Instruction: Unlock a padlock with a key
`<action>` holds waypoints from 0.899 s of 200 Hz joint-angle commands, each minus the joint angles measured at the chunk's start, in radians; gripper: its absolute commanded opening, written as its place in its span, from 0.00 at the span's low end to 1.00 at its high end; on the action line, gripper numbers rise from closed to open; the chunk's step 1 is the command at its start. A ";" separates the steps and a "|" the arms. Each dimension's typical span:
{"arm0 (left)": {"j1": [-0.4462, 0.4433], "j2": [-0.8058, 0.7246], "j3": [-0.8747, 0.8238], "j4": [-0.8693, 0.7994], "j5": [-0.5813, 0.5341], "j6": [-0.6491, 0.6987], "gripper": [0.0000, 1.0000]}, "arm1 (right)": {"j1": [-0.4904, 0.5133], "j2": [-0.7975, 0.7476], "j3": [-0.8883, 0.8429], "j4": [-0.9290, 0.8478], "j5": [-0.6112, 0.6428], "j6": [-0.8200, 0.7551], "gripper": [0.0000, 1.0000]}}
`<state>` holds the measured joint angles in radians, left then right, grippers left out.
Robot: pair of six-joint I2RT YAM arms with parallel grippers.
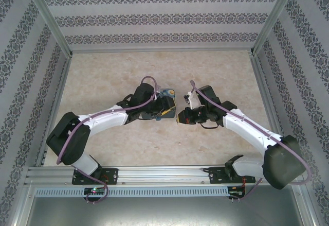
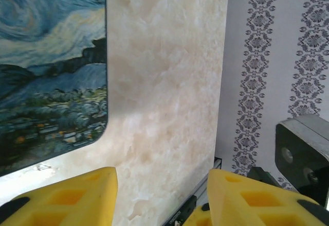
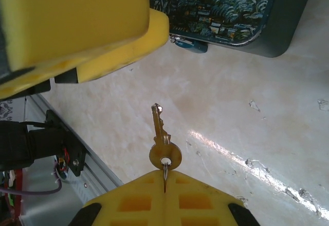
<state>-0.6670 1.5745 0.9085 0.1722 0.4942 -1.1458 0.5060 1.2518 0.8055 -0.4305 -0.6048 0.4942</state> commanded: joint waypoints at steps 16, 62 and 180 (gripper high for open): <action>-0.031 0.028 0.026 0.065 0.007 -0.015 0.43 | -0.004 0.006 0.016 0.020 -0.015 0.004 0.00; -0.045 0.050 0.028 0.075 0.006 -0.020 0.38 | -0.008 0.005 0.015 0.022 -0.015 0.006 0.00; -0.054 0.059 0.035 0.064 -0.002 -0.014 0.21 | -0.014 -0.002 0.006 0.022 -0.011 0.006 0.00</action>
<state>-0.7017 1.6245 0.9154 0.2028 0.4938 -1.1606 0.5056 1.2537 0.8051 -0.4145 -0.6044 0.4942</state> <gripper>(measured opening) 0.237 0.066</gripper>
